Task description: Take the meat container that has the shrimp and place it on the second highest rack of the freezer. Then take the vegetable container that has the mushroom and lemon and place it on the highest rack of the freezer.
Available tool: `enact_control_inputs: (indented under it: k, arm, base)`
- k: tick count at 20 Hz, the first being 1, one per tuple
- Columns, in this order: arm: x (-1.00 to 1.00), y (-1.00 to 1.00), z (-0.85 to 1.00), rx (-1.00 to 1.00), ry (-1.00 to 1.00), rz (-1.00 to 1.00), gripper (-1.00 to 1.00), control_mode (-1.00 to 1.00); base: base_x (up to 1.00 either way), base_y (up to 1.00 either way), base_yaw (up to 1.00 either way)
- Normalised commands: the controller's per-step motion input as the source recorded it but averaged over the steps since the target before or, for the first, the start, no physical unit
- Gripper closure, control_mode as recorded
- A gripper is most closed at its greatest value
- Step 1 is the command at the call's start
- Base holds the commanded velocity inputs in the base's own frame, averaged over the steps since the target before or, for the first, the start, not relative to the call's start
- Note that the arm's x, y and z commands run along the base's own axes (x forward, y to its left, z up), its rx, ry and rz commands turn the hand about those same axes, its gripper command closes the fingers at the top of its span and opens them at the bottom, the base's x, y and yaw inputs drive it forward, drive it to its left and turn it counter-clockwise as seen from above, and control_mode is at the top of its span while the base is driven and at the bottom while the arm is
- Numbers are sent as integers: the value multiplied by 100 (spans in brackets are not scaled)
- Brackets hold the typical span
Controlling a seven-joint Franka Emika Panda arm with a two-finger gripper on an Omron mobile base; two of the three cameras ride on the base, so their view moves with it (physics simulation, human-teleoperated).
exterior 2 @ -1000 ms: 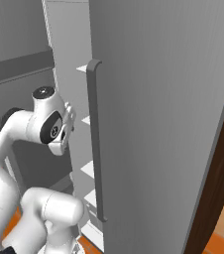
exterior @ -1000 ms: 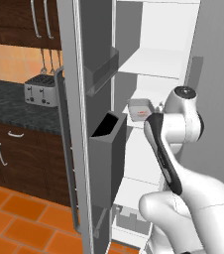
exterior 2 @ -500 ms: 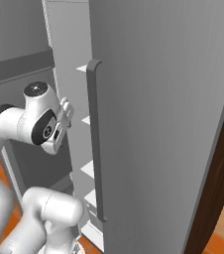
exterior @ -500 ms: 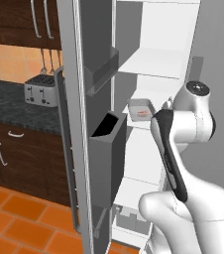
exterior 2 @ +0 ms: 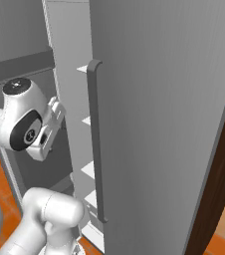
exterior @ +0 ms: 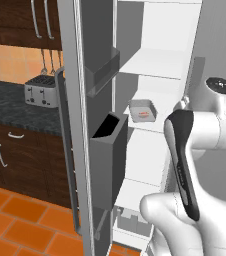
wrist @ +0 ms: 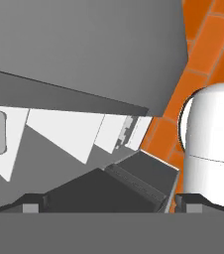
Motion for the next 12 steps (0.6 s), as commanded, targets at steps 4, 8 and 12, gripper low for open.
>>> enact_control_inputs:
  k: [4,8,12]
  arm:
    - [-10,0,29,0,0,0,-100,-100]
    - [0,0,0,0,0,0,-100,100]
    - [0,0,0,0,0,0,-100,100]
  base:
    - [0,0,0]
    - [-40,-18,13]
    - [-83,-70,50]
